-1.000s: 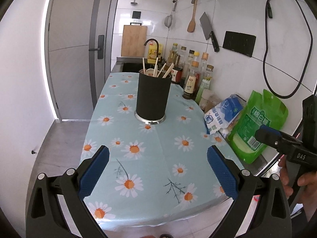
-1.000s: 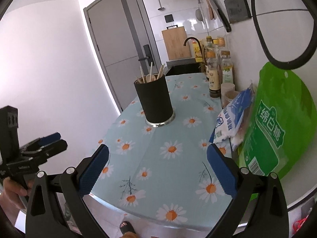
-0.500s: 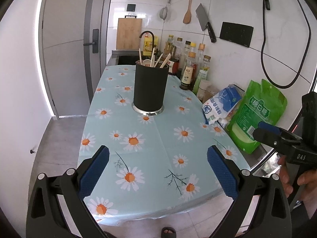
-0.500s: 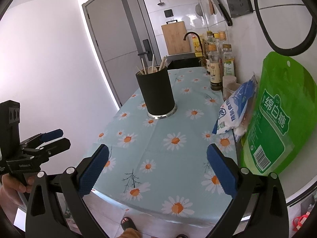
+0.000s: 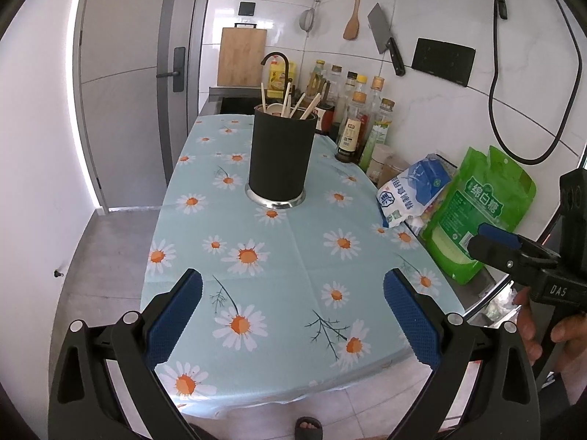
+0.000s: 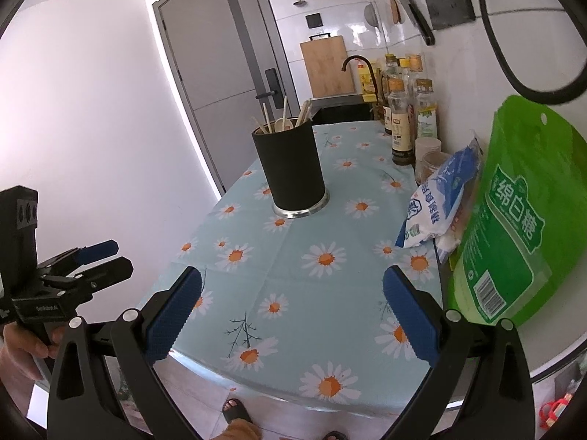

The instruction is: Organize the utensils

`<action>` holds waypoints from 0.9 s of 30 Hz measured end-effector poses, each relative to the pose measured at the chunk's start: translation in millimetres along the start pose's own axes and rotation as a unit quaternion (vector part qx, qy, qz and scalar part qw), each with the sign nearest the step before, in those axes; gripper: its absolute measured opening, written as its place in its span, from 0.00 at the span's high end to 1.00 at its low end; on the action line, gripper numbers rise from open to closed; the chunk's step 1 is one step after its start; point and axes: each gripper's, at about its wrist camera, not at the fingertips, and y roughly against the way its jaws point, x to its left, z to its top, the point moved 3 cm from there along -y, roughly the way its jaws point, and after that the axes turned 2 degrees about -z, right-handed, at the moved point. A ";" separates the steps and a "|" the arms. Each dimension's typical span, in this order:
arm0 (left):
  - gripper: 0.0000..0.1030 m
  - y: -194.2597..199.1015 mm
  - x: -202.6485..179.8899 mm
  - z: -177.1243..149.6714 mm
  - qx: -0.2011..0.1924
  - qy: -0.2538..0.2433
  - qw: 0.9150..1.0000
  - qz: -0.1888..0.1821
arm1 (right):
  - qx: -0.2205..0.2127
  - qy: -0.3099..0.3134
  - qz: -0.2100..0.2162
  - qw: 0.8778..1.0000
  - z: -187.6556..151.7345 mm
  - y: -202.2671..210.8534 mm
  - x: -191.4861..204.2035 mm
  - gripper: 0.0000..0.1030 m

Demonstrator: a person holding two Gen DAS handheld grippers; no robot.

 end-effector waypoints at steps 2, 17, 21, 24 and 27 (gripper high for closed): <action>0.07 -0.4 0.0 -0.3 0.000 -0.001 1.000 0.001 | 0.000 0.002 0.000 1.000 1.0 -0.5 0.4 0.05; 0.07 -7.6 -3.1 -0.8 0.008 -0.004 1.000 -0.012 | 0.014 0.007 -0.016 1.000 3.0 -1.8 -4.8 0.05; 0.07 -8.7 -6.2 -1.4 0.007 -0.014 1.000 -0.013 | 0.014 0.006 -0.018 1.000 3.1 -0.6 -5.3 0.05; 0.07 -9.9 -7.3 -2.0 0.008 -0.017 1.000 -0.015 | 0.016 0.005 -0.020 1.000 2.7 -0.7 -5.0 0.05; 0.07 -10.7 -7.3 -1.8 0.011 -0.017 1.000 -0.015 | 0.016 0.005 -0.022 1.000 2.6 -1.4 -5.5 0.05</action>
